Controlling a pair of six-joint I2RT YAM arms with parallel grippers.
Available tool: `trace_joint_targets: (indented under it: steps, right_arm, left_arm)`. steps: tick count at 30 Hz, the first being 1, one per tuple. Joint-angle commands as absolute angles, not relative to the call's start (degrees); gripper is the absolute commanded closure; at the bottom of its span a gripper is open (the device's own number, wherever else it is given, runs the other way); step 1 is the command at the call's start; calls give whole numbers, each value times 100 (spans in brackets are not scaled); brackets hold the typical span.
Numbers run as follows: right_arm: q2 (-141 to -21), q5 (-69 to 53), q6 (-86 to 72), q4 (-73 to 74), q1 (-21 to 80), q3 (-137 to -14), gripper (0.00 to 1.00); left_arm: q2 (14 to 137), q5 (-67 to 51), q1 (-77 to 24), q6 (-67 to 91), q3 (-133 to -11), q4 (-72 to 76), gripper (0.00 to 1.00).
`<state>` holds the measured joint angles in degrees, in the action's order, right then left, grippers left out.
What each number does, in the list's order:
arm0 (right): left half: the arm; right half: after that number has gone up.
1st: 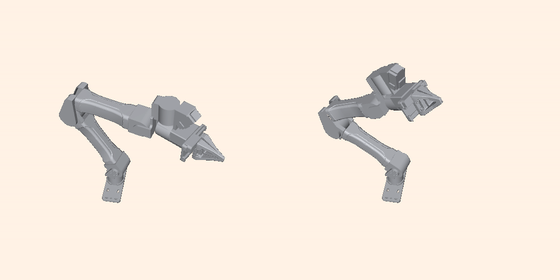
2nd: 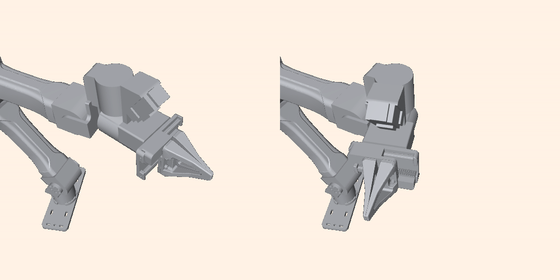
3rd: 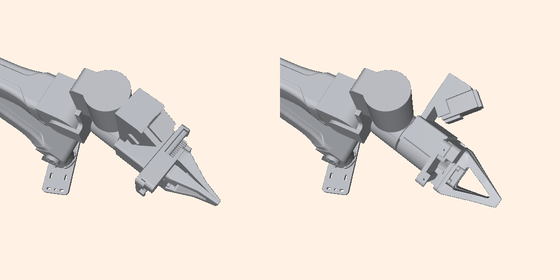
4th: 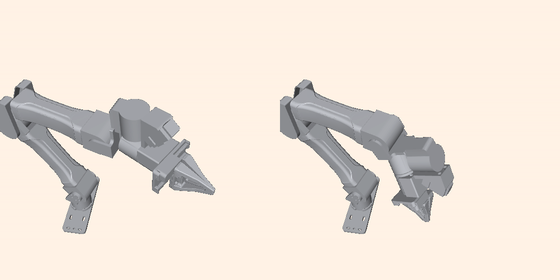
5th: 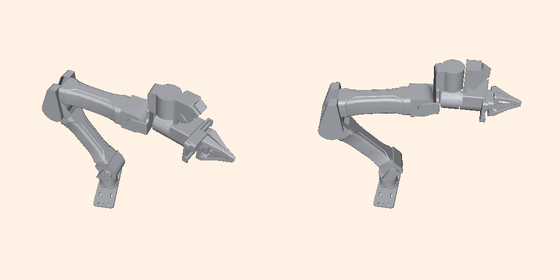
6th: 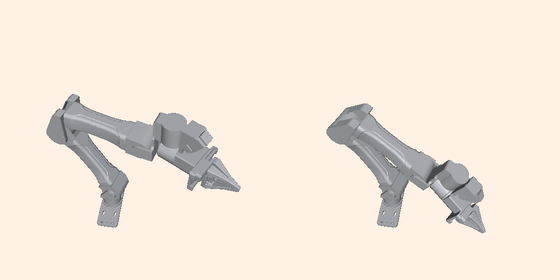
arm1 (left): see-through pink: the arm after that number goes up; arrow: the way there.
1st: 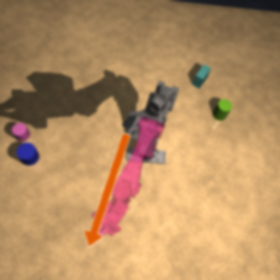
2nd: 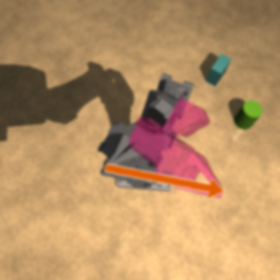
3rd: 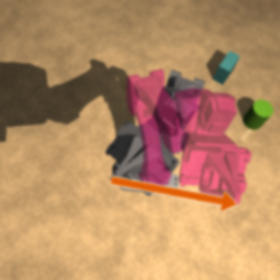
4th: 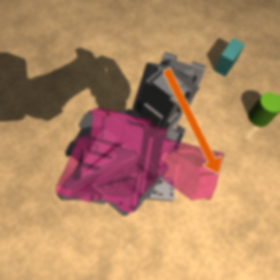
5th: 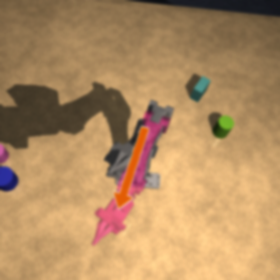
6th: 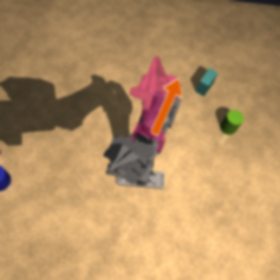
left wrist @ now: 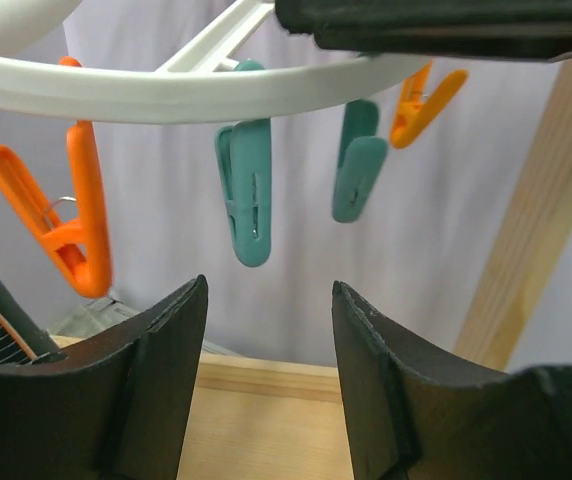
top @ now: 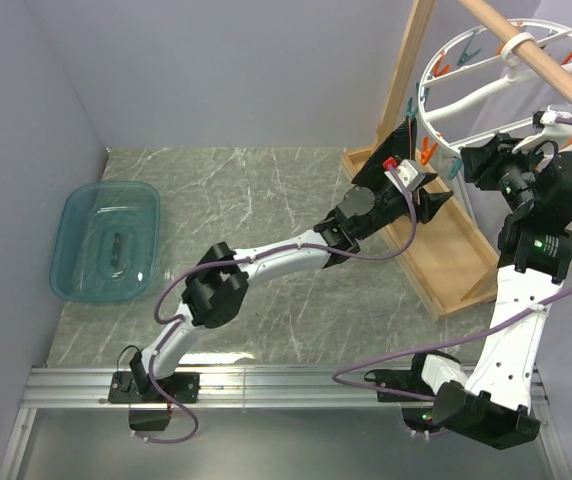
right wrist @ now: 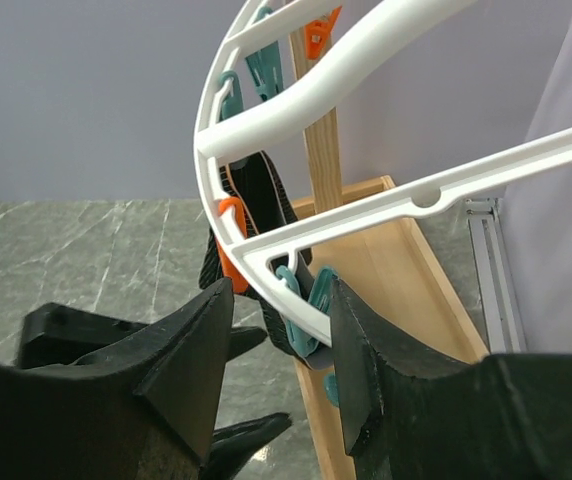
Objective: Clip the underwear to the hanger
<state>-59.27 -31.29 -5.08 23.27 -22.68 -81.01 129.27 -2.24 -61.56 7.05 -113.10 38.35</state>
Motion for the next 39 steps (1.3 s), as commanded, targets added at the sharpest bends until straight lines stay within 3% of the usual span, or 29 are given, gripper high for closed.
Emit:
trace_joint_targets:
  steps: [1, 10, 12, 16, 27, 35, 39]
  right_arm:
    - [-5783, -3243, -606, 2285, -2285, -8306, 50]
    - [-5651, -3340, -677, 2426, -2285, -8314, 50]
    - [-5616, -3384, -677, 2461, -2294, -8323, 49]
    - [-5502, -3533, -721, 2645, -2294, -8393, 49]
    - [-4667, -3956, -1819, 2725, -2294, -7208, 54]
    - [-4807, -3595, -2531, 1804, -2285, -6759, 55]
    - [-4887, -3235, -2707, 1267, -2294, -6540, 49]
  left_arm:
    - [13226, -18, -6205, 571, -12082, 4140, 42]
    - [13895, 193, -6214, 642, -13007, 4263, 43]
    - [14009, 263, -6205, 624, -13139, 4228, 46]
    - [14002, 343, -6196, 554, -13175, 4271, 67]
    - [13421, 193, -6196, 580, -12393, 4570, 91]
    - [13149, 44, -6196, 536, -12112, 4641, 100]
    - [13052, -53, -6196, 562, -11997, 4684, 100]
